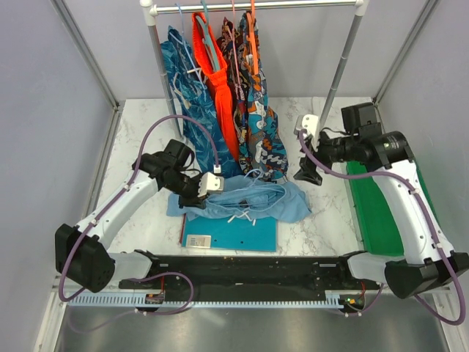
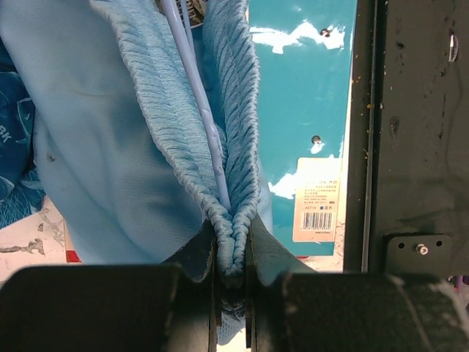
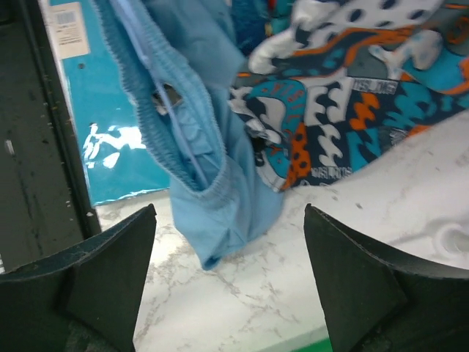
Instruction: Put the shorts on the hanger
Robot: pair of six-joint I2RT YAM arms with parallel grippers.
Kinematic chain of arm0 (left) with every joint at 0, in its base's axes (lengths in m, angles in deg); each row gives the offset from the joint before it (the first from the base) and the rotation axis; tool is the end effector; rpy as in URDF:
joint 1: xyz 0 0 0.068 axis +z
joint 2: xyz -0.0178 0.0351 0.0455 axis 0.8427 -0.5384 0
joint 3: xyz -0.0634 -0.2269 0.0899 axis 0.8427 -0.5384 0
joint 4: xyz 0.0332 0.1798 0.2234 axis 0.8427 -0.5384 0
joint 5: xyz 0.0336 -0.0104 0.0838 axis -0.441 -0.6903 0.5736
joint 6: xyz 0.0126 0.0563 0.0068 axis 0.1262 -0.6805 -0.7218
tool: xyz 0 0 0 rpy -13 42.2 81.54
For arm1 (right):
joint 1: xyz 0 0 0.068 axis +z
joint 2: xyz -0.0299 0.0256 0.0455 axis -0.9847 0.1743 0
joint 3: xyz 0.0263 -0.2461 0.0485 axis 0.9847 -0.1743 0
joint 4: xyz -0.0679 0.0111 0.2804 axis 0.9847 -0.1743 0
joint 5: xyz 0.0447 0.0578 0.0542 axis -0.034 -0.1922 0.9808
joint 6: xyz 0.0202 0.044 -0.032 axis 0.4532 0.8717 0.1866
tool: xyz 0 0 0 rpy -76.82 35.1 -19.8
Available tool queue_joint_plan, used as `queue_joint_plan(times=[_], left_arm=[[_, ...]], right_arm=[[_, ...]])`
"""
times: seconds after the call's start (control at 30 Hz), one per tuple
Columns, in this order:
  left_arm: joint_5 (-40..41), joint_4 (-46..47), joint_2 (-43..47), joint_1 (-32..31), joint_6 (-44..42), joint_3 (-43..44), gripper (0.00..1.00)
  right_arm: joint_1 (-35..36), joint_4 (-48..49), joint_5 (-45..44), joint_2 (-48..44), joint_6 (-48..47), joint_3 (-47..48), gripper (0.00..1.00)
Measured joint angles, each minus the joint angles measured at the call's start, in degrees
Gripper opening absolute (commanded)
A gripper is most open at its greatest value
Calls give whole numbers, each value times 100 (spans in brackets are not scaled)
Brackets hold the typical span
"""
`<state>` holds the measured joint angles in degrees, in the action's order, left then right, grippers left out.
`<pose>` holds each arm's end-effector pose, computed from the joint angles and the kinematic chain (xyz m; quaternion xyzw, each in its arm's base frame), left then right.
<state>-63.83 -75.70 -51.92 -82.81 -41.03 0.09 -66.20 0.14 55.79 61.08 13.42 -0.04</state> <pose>0.2285 -0.1352 0.2483 0.6786 0.6536 -0.2434 0.2303 0.2477 0.0874 0.4000 -0.5284 0.7201 0.2150 0.3949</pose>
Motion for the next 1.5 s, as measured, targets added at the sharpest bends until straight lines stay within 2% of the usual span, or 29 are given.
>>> queue_joint_plan(times=[0.1, 0.27, 0.47, 0.57, 0.6, 0.67, 0.7, 0.8, 0.83, 0.9, 0.93, 0.97, 1.0, 1.23, 1.5], left_arm=[[-90, -2, 0, 0, 57, 0, 2], [-179, -2, 0, -4, 164, 0, 2], [-254, 9, 11, -9, 192, 0, 2], [-313, 28, 59, -9, 195, 0, 2], [-341, 37, 79, -9, 212, 0, 2], [-378, 61, 131, -9, 264, 0, 2], [-372, 61, 164, -9, 302, 0, 2], [-348, 94, 205, 0, 442, 0, 23], [-345, 131, 221, 4, 505, 0, 35], [-352, 199, 251, 2, 586, 0, 45], [-369, 278, 286, 2, 684, 2, 55], [-369, 308, 315, 2, 734, 22, 58], [-376, 319, 341, 2, 820, 76, 68], [-457, 737, 627, 2, 1759, 1174, 76], [-826, 1362, 986, -20, 2476, 2726, 79]], right_arm=[[374, 398, 317, -273, 83, -654, 80], [1241, 1270, 310, -647, 295, -1895, 75], [1941, 2162, 87, -205, 452, -2166, 68], [2188, 2597, -131, 61, 518, -2245, 47], [2245, 2669, -175, 133, 535, -2247, 30], [2354, 2865, -289, 280, 577, -2247, 8], [2391, 2933, -323, 330, 623, -2245, 0], [2406, 2994, -369, 365, 778, -2177, 0], [2413, 2975, -393, 361, 826, -2120, 0], [2428, 2918, -439, 354, 905, -1991, 0], [2428, 2839, -485, 352, 946, -1891, 0], [2444, 2765, -518, 352, 970, -1801, 0], [2459, 2621, -566, 352, 994, -1648, 0], [2463, 1519, -955, 330, 1056, 85, 0], [2461, 717, -1270, 278, 1292, 1241, 0]])
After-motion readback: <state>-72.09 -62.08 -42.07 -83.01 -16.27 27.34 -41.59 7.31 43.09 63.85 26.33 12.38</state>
